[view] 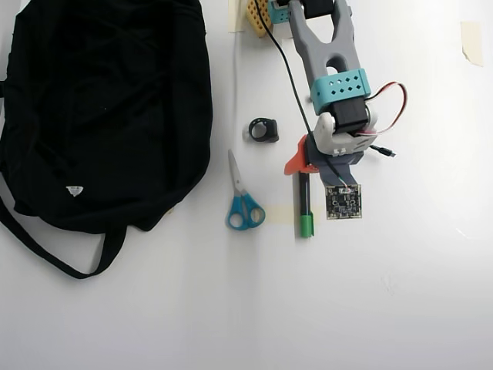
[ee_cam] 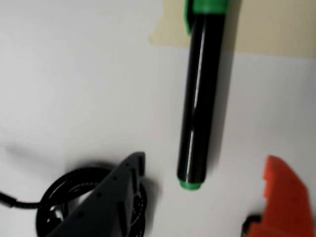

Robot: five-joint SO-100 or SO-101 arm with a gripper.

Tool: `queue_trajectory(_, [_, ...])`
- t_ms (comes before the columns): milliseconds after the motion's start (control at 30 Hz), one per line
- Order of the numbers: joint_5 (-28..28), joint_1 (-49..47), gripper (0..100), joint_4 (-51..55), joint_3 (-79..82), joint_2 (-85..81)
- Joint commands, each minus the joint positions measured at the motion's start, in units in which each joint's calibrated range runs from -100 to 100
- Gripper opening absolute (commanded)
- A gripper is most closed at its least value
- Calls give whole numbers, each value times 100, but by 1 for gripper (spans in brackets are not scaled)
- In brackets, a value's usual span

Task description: Put the green marker into the black bag

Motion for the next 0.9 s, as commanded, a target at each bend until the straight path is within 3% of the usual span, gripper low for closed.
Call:
queue_trajectory(0, [18, -14, 33, -66, -498, 77])
queue_trajectory(867, [-35, 38, 32, 3, -767, 692])
